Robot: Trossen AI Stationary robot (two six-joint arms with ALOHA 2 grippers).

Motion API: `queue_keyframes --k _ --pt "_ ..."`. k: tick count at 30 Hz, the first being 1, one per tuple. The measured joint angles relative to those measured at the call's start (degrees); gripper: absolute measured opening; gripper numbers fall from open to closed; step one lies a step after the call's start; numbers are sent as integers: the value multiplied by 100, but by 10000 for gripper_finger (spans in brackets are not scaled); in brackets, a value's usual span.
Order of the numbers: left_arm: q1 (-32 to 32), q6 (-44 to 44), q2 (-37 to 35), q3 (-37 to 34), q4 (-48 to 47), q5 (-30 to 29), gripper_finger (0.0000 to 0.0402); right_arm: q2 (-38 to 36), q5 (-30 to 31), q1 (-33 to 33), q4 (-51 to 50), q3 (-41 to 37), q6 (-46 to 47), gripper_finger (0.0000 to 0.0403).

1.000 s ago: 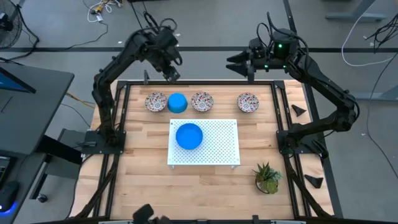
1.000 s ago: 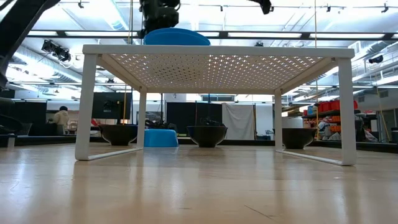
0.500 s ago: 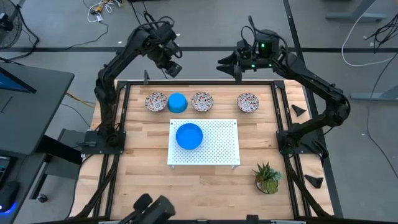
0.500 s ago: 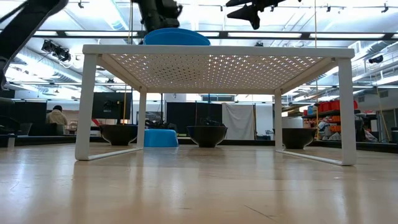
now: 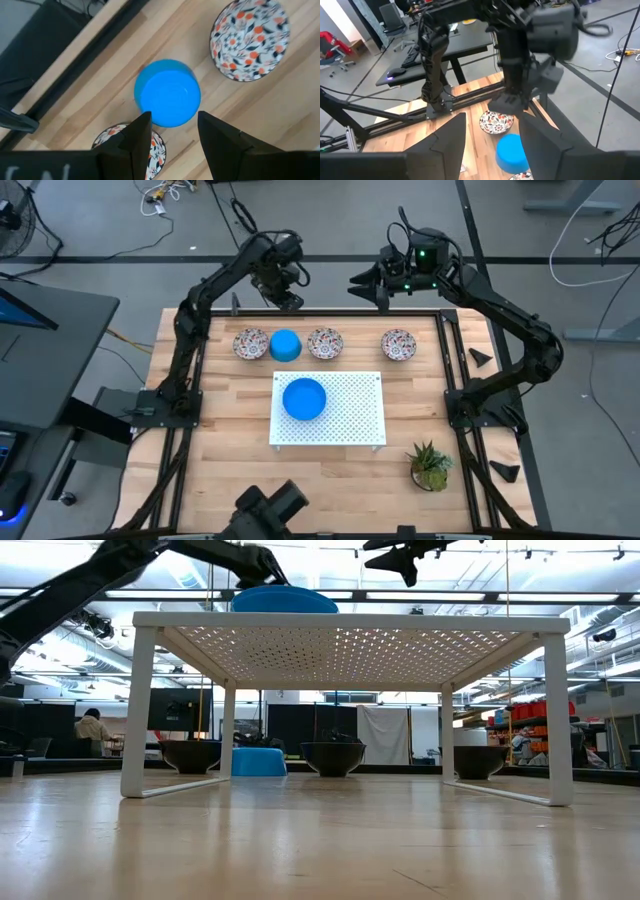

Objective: Pick & Place Mini bowls
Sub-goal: Stack the blue bowl on top of the blue bowl on the shelf

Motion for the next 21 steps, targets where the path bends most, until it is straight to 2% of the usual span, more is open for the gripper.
queue_keyframes --k 11,15,21 --pt "-233 347 458 -28 -14 -9 165 -2 0 0 -214 0 -149 185" --pt "-219 359 449 -441 69 3 165 -2 0 0 -400 0 -226 185" --pt "-181 261 452 -1416 255 202 165 -4 0 -2 -493 1 -335 185"
